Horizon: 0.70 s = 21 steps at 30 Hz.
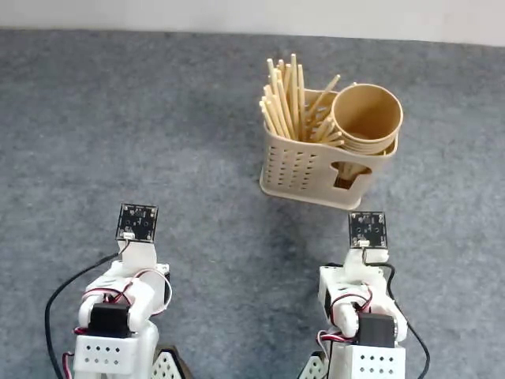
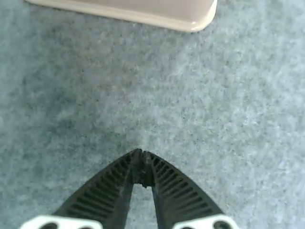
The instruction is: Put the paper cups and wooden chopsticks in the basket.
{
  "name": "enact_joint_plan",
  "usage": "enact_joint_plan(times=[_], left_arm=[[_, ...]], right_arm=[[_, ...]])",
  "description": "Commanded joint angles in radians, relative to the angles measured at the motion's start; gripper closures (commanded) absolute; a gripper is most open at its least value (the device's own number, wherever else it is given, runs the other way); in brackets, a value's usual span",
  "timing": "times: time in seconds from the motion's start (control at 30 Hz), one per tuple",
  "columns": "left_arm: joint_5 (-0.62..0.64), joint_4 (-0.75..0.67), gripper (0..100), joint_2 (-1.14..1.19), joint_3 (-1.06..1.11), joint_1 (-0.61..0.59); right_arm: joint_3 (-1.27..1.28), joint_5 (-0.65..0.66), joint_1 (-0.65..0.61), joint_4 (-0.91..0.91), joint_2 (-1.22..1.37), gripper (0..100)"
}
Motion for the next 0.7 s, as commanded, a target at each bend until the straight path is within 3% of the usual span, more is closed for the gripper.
enact_joint_plan(times=[0.0, 0.67], left_arm=[[0.005, 0.003, 99, -0.001, 0.022, -0.005], [0.005, 0.003, 99, -0.001, 0.022, -0.005]], right_arm=[[0.154, -0.003, 0.012, 0.005, -0.016, 99.3], [0.154, -0.003, 0.012, 0.005, -0.016, 99.3]])
